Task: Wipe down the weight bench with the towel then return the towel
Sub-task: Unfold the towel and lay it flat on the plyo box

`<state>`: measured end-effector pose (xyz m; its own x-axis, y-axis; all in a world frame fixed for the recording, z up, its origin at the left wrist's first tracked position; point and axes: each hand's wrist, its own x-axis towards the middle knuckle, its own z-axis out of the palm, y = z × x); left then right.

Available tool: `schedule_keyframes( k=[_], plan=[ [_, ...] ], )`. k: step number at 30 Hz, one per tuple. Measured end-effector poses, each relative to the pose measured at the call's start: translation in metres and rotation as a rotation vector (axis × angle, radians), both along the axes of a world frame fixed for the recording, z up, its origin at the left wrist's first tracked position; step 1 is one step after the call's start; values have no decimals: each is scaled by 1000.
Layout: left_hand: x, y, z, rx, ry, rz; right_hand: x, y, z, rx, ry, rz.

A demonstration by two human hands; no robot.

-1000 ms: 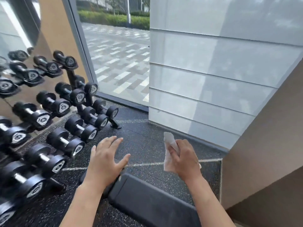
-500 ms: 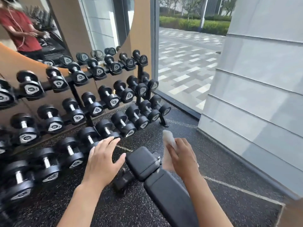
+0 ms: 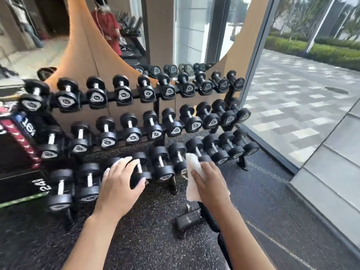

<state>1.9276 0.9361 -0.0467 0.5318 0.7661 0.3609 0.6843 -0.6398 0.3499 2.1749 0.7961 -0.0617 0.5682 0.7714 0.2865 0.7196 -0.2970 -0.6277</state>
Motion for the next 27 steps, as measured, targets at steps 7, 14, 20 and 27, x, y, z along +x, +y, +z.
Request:
schedule_keyframes(
  k=[7,14,20,27],
  plan=[
    [-103,60,2,-4,-42,174,-89,105,6,-29,-44,196],
    [-172,89,-10,-21,-89,336,-147,184,2,-32,-90,404],
    [-198,110,-20,-27,-89,492,-173,245,-9,12,-103,584],
    [-188,140,-12,-8,-44,672,-162,330,-14,30,-116,754]
  ],
)
